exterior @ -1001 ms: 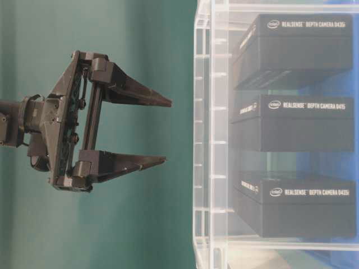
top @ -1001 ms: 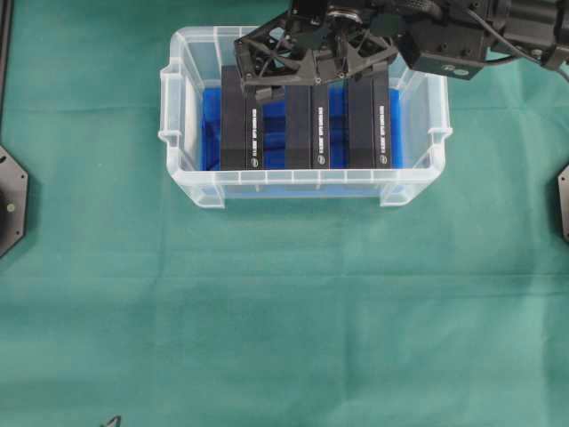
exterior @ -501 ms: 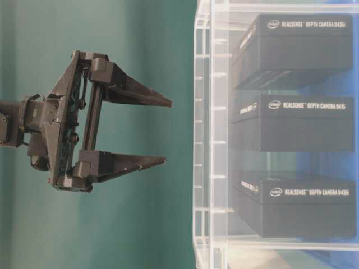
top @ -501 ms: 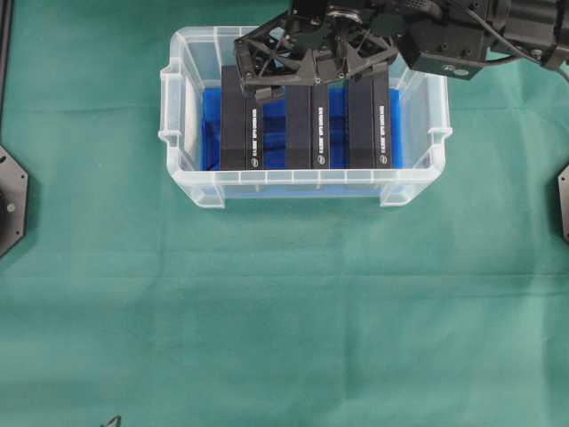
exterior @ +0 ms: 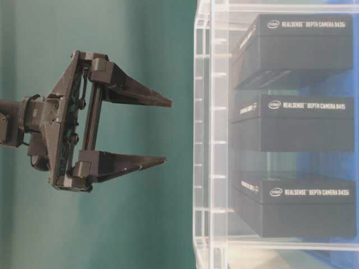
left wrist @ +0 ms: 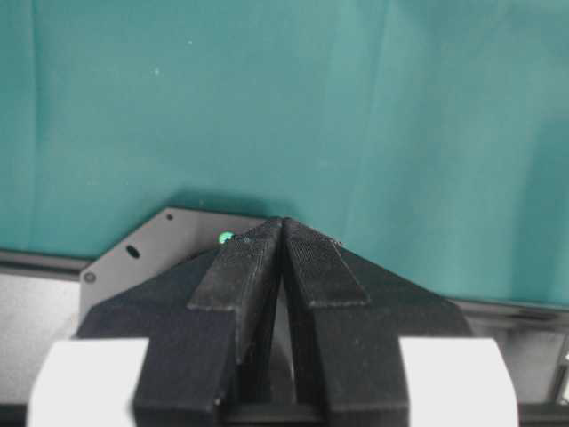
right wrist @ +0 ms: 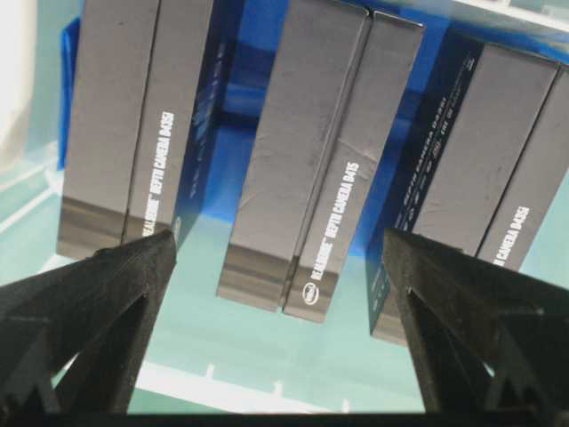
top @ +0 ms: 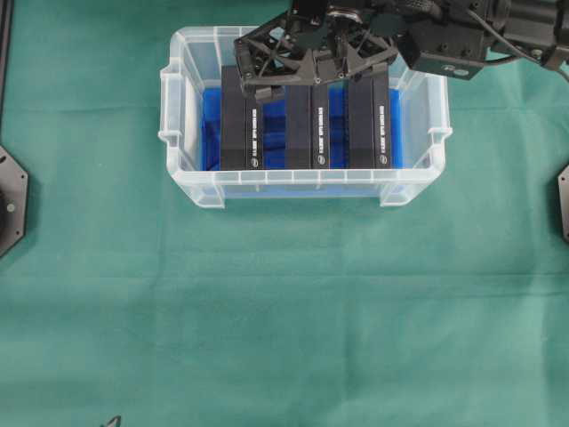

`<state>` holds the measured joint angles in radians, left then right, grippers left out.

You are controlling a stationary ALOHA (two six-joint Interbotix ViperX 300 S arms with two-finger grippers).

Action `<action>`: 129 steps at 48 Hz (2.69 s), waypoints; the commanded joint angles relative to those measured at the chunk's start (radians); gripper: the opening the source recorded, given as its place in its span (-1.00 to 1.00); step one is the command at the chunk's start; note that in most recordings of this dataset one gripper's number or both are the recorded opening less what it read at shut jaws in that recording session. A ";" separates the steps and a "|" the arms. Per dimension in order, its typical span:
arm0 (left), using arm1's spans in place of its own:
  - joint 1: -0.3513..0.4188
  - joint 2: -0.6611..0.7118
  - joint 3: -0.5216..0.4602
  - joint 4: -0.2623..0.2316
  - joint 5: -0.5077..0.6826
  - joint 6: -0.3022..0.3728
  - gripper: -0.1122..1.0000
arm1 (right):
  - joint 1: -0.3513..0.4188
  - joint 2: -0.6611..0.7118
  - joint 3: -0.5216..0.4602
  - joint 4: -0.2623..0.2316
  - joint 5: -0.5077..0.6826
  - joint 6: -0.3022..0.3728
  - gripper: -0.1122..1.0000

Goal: Take the box out of the case with the right arm.
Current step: 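Move the open right gripper over the middle black box, then lower the right gripper and close it on the middle box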

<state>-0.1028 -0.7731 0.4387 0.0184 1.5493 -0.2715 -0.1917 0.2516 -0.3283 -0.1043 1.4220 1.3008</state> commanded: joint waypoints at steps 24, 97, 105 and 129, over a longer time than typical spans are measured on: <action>-0.003 0.003 -0.018 0.003 -0.003 -0.002 -0.80 | 0.003 0.003 -0.014 0.000 -0.002 0.003 0.91; -0.003 0.008 -0.018 0.003 -0.003 0.000 -0.80 | -0.002 0.078 0.272 0.103 -0.310 0.129 0.83; -0.003 0.009 -0.018 0.003 -0.003 0.000 -0.80 | 0.003 0.078 0.268 0.104 -0.304 0.166 0.46; -0.003 0.008 -0.018 0.003 -0.003 -0.002 -0.80 | 0.005 0.061 0.196 0.069 -0.212 0.167 0.38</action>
<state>-0.1028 -0.7685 0.4387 0.0184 1.5493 -0.2715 -0.1917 0.3513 -0.0874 -0.0245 1.1919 1.4680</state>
